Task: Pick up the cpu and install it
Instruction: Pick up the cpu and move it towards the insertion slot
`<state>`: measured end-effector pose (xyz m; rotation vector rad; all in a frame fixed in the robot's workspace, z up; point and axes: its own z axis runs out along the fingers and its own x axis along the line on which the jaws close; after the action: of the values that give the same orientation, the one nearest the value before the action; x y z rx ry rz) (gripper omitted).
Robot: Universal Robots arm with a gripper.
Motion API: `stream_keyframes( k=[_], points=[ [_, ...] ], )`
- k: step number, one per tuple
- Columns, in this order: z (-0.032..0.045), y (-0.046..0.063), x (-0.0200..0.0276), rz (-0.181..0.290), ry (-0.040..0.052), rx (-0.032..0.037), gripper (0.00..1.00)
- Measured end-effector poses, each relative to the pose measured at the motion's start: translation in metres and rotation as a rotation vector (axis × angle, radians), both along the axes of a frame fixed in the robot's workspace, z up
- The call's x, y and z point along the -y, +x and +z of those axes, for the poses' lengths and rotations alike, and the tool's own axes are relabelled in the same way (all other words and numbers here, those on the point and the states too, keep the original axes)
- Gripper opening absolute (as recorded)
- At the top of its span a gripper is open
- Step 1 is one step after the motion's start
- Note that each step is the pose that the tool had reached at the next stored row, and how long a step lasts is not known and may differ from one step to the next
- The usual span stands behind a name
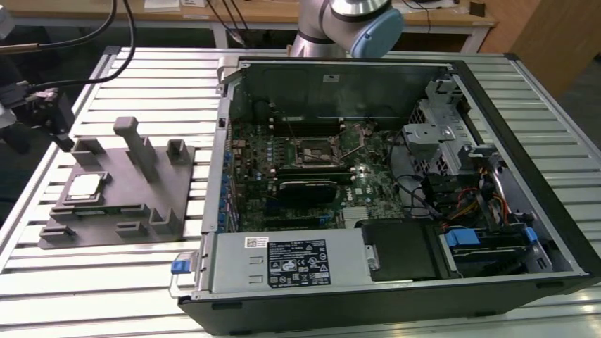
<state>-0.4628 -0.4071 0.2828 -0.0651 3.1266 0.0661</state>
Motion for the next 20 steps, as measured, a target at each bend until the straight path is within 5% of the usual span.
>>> stream_keyframes(
  k=[20],
  points=[
    [-0.0240,0.009,0.0032,0.009,0.0002,-0.0003,0.64]
  ],
)
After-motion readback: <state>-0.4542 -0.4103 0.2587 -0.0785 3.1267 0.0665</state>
